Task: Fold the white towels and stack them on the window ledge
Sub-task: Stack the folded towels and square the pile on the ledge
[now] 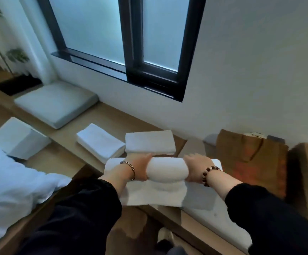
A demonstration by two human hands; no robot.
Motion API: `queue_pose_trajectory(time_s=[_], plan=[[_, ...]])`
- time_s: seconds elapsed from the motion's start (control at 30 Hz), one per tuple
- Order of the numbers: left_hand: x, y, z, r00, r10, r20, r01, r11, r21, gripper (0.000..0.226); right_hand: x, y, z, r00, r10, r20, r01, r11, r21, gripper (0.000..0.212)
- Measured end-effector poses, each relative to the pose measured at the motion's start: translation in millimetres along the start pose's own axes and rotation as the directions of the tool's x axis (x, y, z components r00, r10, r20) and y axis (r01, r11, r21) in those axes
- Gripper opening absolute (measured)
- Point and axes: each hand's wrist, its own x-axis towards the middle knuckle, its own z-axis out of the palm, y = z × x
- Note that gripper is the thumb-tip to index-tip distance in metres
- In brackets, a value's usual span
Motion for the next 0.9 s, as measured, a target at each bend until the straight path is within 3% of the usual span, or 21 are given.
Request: queue_pose_trajectory(time_s=[0.1, 0.3, 0.5, 0.77, 0.9], plan=[[18.4, -53.8, 10.5, 0.993, -0.089, 0.078, 0.093, 0.994, -0.061, 0.062, 63.0, -19.3, 12.3, 0.997, -0.070, 0.034, 0.069, 0.997, 0.019, 0.047], [68.5, -132.3, 3.6, 0.980, -0.166, 0.110, 0.169, 0.985, -0.016, 0.046, 180.5, -38.8, 22.7, 0.984, -0.164, 0.065, 0.162, 0.986, 0.033, 0.047], [106.7, -212.0, -6.9, 0.956, -0.201, 0.212, 0.211, 0.977, -0.026, 0.051, 271.0, -65.7, 15.7, 0.975, -0.209, 0.078, 0.207, 0.978, 0.030, 0.041], [166.5, -338.6, 1.1, 0.952, -0.126, 0.278, 0.156, 0.984, -0.089, 0.043, 374.0, -126.0, 11.4, 0.985, -0.100, 0.137, 0.097, 0.995, 0.027, 0.045], [208.0, -362.2, 15.7, 0.940, -0.043, 0.340, 0.103, 0.982, -0.159, 0.046, 402.7, -123.5, 19.5, 0.979, -0.007, 0.203, 0.012, 1.000, -0.026, 0.043]])
